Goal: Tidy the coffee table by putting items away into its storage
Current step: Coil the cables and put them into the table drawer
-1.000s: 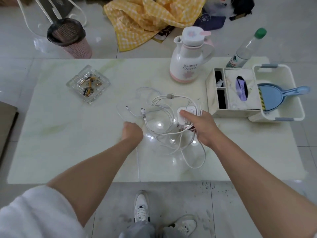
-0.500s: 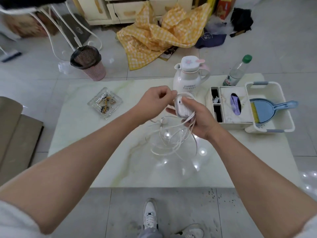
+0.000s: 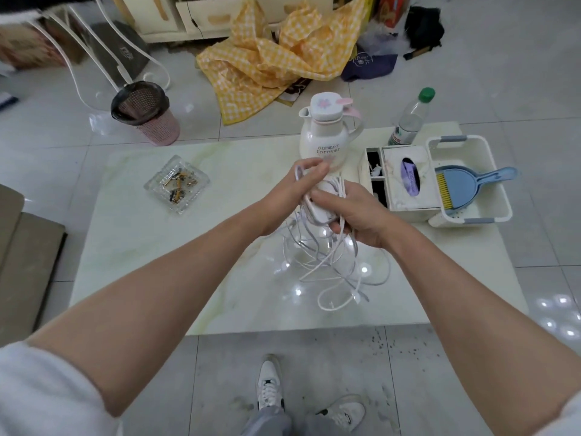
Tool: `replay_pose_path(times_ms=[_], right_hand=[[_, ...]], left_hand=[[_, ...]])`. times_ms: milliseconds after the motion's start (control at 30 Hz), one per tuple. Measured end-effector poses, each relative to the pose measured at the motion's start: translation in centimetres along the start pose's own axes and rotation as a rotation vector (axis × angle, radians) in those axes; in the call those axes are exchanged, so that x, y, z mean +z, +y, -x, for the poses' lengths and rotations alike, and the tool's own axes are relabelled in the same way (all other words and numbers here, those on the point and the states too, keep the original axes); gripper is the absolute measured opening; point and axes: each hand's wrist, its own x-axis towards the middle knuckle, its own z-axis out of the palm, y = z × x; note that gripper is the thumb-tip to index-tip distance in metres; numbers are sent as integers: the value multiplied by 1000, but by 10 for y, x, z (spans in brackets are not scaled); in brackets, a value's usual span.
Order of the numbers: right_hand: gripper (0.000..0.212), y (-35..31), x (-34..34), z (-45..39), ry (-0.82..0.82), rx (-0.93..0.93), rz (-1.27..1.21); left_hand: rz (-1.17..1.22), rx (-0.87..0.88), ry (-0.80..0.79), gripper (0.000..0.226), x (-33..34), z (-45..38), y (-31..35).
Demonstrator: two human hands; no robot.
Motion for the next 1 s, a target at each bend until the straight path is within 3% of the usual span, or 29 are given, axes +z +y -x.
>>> replay_pose_path(times_ms=[200, 300, 333, 400, 500, 600, 667, 733, 833, 1000], right_hand=[[24, -6, -24, 18, -151, 98, -193], [28, -8, -33, 25, -154, 96, -172], [33, -7, -34, 25, -113, 81, -154], [45, -1, -33, 25, 8, 54, -148], [48, 10, -28, 21, 84, 62, -154], [48, 20, -23, 13, 213, 85, -15], [66, 26, -19, 4, 358, 110, 193], [76, 37, -11, -4, 440, 128, 278], [58, 56, 4, -16, 494, 114, 227], [61, 103, 4, -13, 518, 179, 263]], left_hand=[[-269, 124, -116, 81, -5, 8, -1], [-406, 69, -189, 49, 2, 5, 14], [-454, 24, -168, 50, 5, 3, 18], [-539, -72, -126, 79, 10, -1, 19], [-414, -176, -136, 90, 19, -8, 6], [99, -291, -180, 90, 31, -5, -16], [275, -305, -203, 86, 36, -2, -33], [234, -240, -189, 71, 36, -1, -45], [185, -191, -170, 51, 27, 0, -59], [-52, -233, -73, 37, 15, 2, -104]])
